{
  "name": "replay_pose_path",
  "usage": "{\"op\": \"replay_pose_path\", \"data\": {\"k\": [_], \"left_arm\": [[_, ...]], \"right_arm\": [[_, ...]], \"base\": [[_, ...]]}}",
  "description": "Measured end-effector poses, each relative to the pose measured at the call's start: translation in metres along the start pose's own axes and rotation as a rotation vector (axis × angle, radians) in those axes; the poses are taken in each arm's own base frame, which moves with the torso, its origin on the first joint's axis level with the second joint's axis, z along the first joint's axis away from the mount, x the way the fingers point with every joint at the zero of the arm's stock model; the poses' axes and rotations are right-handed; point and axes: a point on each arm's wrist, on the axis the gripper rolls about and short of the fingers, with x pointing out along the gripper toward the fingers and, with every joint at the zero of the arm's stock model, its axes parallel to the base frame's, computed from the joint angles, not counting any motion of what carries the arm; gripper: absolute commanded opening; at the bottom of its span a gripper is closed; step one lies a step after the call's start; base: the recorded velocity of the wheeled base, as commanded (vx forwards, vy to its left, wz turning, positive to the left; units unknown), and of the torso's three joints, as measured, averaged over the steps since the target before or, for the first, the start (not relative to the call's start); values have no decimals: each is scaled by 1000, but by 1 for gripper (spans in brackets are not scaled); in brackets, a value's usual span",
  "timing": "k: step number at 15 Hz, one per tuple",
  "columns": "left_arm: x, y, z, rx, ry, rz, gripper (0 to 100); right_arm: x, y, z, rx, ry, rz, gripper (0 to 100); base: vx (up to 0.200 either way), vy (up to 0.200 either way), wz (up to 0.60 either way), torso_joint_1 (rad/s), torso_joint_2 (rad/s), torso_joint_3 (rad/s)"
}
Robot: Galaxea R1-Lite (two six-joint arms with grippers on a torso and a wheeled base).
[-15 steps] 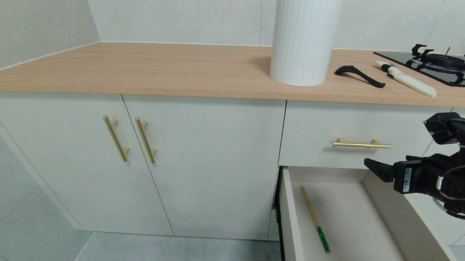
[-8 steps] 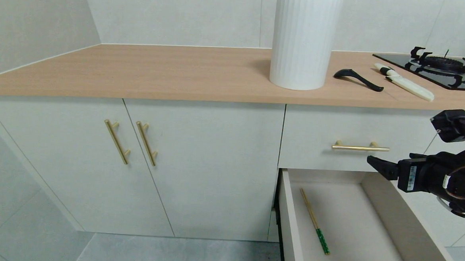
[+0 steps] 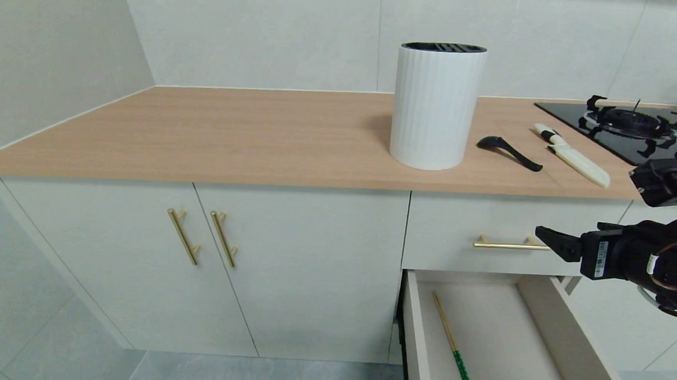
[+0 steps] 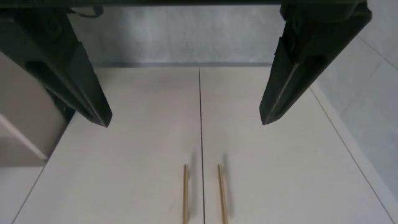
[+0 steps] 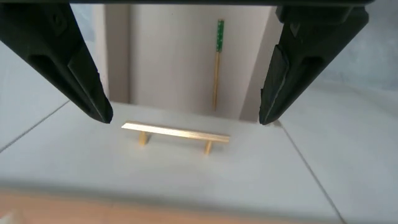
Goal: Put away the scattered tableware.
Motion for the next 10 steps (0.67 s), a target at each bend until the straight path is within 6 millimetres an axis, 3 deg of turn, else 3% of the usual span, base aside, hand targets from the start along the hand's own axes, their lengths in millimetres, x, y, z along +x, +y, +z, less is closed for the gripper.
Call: {"op": "replay_pose_path", "data": {"k": [10], "left_arm": [[0, 0, 0, 0, 1, 0, 100]], "right_arm": [[0, 0, -1, -1, 4, 2, 100]], "base": [[0, 0, 0, 204, -481, -279]]}}
